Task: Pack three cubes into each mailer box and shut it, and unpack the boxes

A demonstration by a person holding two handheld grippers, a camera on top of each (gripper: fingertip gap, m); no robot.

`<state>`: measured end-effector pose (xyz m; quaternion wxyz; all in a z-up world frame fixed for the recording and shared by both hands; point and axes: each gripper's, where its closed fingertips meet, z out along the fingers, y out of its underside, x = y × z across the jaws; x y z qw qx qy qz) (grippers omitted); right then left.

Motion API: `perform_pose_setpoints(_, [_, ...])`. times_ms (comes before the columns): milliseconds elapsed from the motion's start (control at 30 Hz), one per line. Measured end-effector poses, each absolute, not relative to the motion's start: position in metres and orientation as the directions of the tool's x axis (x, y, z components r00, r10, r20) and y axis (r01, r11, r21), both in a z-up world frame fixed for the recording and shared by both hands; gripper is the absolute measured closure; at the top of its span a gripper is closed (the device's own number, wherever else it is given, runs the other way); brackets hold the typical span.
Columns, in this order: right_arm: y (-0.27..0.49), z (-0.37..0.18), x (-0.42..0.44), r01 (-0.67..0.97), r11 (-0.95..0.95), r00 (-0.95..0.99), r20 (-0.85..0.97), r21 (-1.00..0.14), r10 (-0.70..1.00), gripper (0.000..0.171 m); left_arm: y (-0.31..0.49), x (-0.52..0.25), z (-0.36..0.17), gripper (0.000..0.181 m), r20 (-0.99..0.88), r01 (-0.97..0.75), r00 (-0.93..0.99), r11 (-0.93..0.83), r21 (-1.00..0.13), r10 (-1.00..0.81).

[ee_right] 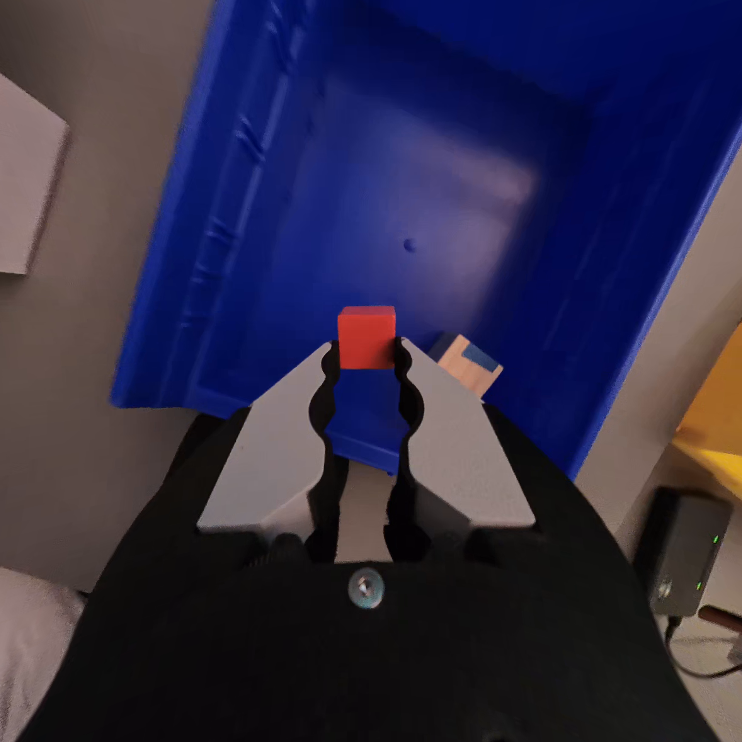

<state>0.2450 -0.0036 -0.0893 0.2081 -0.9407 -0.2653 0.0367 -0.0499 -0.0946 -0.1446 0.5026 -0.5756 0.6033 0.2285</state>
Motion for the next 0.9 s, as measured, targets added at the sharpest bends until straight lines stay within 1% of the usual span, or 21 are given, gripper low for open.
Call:
perform_pose_setpoints(33, [-0.004, -0.098, 0.249, 0.468, -0.796, 0.868, 0.03, -0.383, 0.496, 0.144, -0.095, -0.05, -0.145, 0.133, -0.871, -0.924, 0.167, 0.234, -0.302, -0.463])
perform_pose_setpoints(133, [-0.006, -0.124, 0.254, 0.438, -0.849, 0.885, -0.022, -0.297, 0.464, 0.144, -0.095, -0.05, -0.145, 0.133, -0.871, -0.924, 0.169, 0.234, -0.303, -0.462])
perform_pose_setpoints(267, [-0.004, -0.144, 0.269, 0.419, -0.884, 0.905, 0.019, -0.206, 0.424, 0.143, -0.095, -0.051, -0.145, 0.133, -0.872, -0.924, 0.169, 0.233, -0.303, -0.46])
perform_pose_setpoints(400, [-0.005, -0.155, 0.272, 0.4, -0.9, 0.914, 0.001, -0.175, 0.406, 0.141, -0.094, -0.051, -0.145, 0.133, -0.87, -0.923, 0.172, 0.233, -0.306, -0.462])
perform_pose_setpoints(467, [-0.002, -0.148, 0.268, 0.374, -0.905, 0.922, -0.026, -0.201, 0.387, 0.126, -0.094, -0.051, -0.145, 0.133, -0.867, -0.921, 0.178, 0.231, -0.313, -0.466])
perform_pose_setpoints(500, [0.0, -0.139, 0.268, 0.364, -0.905, 0.926, -0.017, -0.219, 0.377, 0.122, -0.093, -0.051, -0.145, 0.132, -0.866, -0.921, 0.179, 0.23, -0.315, -0.467])
perform_pose_setpoints(567, [0.004, -0.109, 0.264, 0.357, -0.887, 0.93, 0.025, -0.292, 0.366, 0.122, -0.093, -0.051, -0.145, 0.133, -0.866, -0.921, 0.178, 0.23, -0.314, -0.468])
perform_pose_setpoints(600, [0.008, -0.087, 0.254, 0.357, -0.859, 0.929, 0.046, -0.368, 0.366, 0.122, -0.093, -0.051, -0.145, 0.133, -0.867, -0.922, 0.176, 0.231, -0.311, -0.466])
perform_pose_setpoints(633, [0.013, -0.061, 0.235, 0.369, -0.807, 0.92, 0.056, -0.461, 0.389, 0.125, -0.093, -0.051, -0.145, 0.133, -0.869, -0.923, 0.173, 0.232, -0.308, -0.464])
perform_pose_setpoints(667, [0.015, -0.034, 0.205, 0.412, -0.716, 0.887, 0.068, -0.563, 0.457, 0.126, -0.093, -0.051, -0.145, 0.133, -0.87, -0.923, 0.17, 0.233, -0.305, -0.463])
perform_pose_setpoints(700, [0.013, -0.007, 0.166, 0.488, -0.567, 0.815, 0.113, -0.664, 0.569, 0.125, -0.093, -0.051, -0.145, 0.133, -0.871, -0.924, 0.168, 0.234, -0.303, -0.462])
perform_pose_setpoints(733, [0.003, 0.017, 0.12, 0.56, -0.367, 0.697, 0.183, -0.743, 0.693, 0.127, -0.093, -0.051, -0.145, 0.133, -0.871, -0.924, 0.167, 0.235, -0.301, -0.461])
perform_pose_setpoints(767, [-0.019, 0.03, 0.074, 0.608, -0.156, 0.533, 0.255, -0.778, 0.807, 0.13, -0.093, -0.051, -0.145, 0.133, -0.872, -0.924, 0.167, 0.235, -0.301, -0.461])
perform_pose_setpoints(800, [-0.045, 0.032, 0.036, 0.63, 0.024, 0.363, 0.321, -0.776, 0.875, 0.131, -0.093, -0.051, -0.145, 0.133, -0.872, -0.925, 0.166, 0.235, -0.3, -0.46])
perform_pose_setpoints(833, [-0.064, 0.023, 0.007, 0.655, 0.162, 0.215, 0.387, -0.738, 0.897, 0.132, -0.094, -0.051, -0.145, 0.133, -0.873, -0.925, 0.164, 0.236, -0.298, -0.459])
perform_pose_setpoints(867, [-0.068, 0.01, -0.012, 0.687, 0.238, 0.136, 0.443, -0.687, 0.886, 0.135, -0.094, -0.051, -0.145, 0.133, -0.874, -0.925, 0.163, 0.236, -0.296, -0.458])
perform_pose_setpoints(900, [-0.065, -0.008, -0.026, 0.731, 0.258, 0.1, 0.472, -0.632, 0.876, 0.137, -0.094, -0.051, -0.145, 0.134, -0.875, -0.926, 0.162, 0.236, -0.294, -0.457])
